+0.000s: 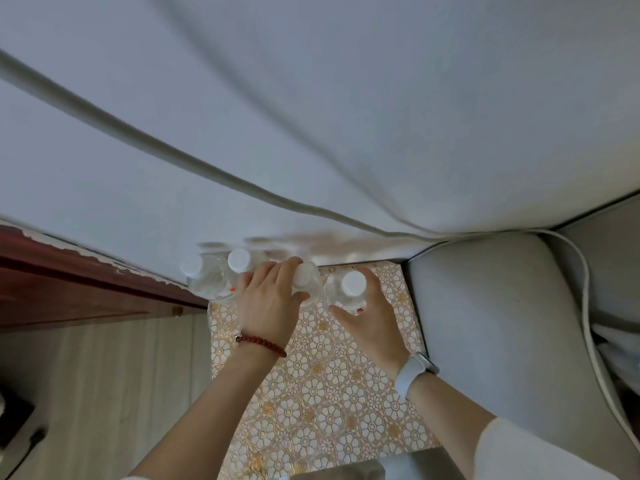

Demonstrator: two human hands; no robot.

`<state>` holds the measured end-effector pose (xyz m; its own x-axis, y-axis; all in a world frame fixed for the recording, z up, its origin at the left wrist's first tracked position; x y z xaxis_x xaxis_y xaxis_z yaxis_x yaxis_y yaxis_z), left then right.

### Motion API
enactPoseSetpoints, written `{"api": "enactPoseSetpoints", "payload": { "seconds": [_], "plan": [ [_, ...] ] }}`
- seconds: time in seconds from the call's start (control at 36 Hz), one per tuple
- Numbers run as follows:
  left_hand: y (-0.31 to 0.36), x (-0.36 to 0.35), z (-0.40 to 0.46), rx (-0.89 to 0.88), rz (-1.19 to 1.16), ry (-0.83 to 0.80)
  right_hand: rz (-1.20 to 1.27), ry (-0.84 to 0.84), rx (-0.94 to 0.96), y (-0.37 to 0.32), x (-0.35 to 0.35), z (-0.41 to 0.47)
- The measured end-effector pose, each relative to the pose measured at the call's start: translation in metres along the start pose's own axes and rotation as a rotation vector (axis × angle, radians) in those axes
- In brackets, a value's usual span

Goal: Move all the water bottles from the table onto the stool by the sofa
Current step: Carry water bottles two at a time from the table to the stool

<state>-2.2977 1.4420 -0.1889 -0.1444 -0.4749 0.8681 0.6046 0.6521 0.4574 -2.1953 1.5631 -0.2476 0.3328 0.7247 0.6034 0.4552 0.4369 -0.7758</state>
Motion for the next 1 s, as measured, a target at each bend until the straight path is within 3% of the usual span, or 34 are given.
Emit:
{"api": "enactPoseSetpoints", "payload": {
  "seconds": [0.39,0.64,0.83,1.0],
  "plan": [
    [-0.016,0.008,0.020,-0.063,0.238,0.084,0.124,0.141,-0.095,-0.021,-0.025,0.036],
    [-0.017,0.004,0.012,-0.072,0.304,0.065,0.343,0.019,-0.162,-0.017,-0.027,0.032],
    [-0.016,0.014,-0.020,0.117,0.187,0.033,0.201,-0.088,-0.271,-0.011,-0.019,0.001],
    [-0.032,0.044,-0.100,0.493,-0.094,-0.018,0.069,-0.374,-0.254,-0.035,-0.029,-0.050]
  ]
}}
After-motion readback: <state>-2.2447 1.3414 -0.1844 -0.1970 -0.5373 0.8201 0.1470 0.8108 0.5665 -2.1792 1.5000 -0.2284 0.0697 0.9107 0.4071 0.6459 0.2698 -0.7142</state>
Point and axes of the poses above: each hand's wrist, its own z-axis towards the middle knuckle, its own x-axis out of the back of the hand, y = z × x, the point moved 6 cm from there along z, towards the middle knuckle, and after that the axes turned 8 degrees about -z, right-handed, at the moved point
